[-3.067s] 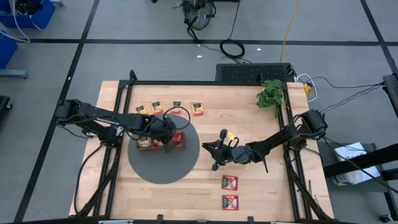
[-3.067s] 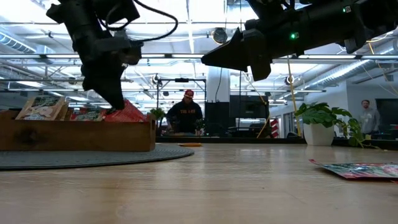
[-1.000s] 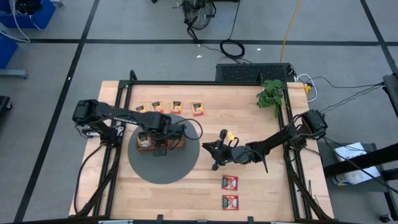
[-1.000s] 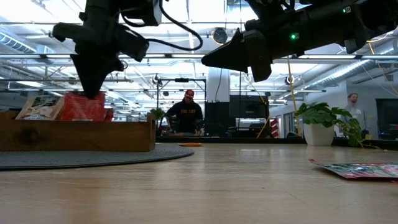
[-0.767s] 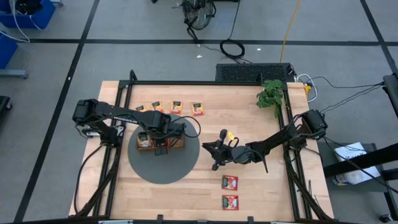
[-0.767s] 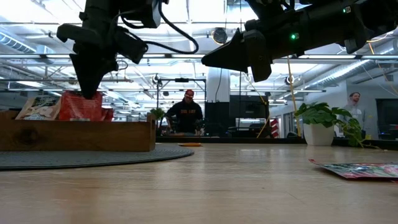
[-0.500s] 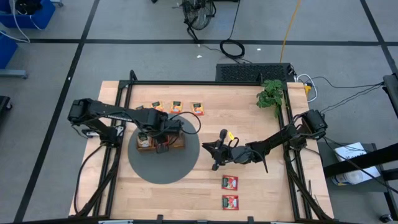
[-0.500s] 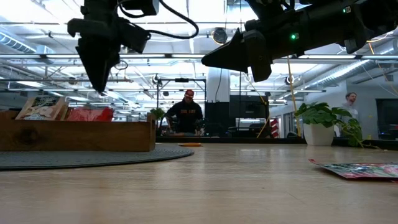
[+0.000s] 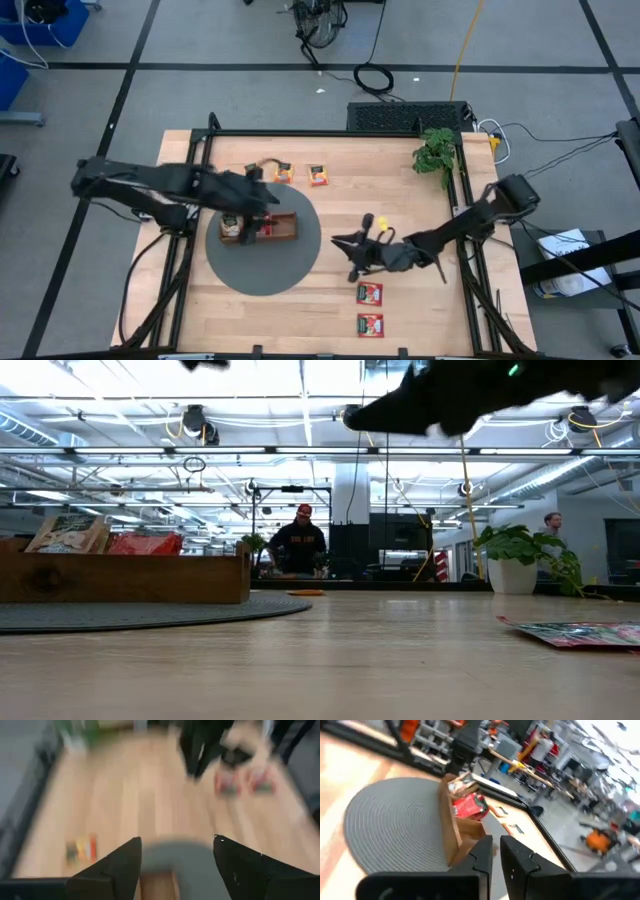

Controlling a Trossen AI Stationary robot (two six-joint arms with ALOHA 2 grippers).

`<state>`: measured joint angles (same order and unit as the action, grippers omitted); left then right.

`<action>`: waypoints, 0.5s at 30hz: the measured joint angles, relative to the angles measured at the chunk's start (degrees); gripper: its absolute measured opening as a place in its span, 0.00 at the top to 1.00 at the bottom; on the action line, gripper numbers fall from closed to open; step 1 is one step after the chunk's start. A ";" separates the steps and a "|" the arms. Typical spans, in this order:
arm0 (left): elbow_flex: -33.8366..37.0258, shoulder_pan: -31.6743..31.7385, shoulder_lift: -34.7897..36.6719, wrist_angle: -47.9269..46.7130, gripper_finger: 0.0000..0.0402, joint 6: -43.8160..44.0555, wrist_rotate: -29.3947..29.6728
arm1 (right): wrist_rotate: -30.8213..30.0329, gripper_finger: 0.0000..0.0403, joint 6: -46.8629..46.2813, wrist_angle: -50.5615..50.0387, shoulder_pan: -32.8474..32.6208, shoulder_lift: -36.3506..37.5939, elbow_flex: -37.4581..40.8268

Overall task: Pick & Place Tea
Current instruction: Put the red tea bag into the middle section of the wooden organizer

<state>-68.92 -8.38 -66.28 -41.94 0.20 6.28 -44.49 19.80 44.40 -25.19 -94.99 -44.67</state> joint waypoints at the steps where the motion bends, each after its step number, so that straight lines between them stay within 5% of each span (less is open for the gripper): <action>1: 0.90 -0.33 2.22 2.99 0.38 -1.66 0.20 | -1.74 0.93 -2.19 -2.71 -1.18 1.51 -0.02; 4: 5.28 -1.00 8.29 9.66 0.38 -6.55 0.50 | -3.04 0.91 -9.26 -12.24 -4.90 5.90 -0.02; 7: 10.19 -0.73 14.04 16.70 0.38 -8.34 3.44 | 3.26 0.84 -18.16 -22.24 -8.15 10.90 -0.02; 15: 16.25 -0.59 25.81 19.88 0.38 -7.69 4.88 | 17.96 0.39 -49.82 -46.73 -13.51 14.04 -8.13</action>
<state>-52.67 -8.97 -40.47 -22.06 -7.49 11.16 -26.52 -30.02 -2.33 -38.69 -80.95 -52.80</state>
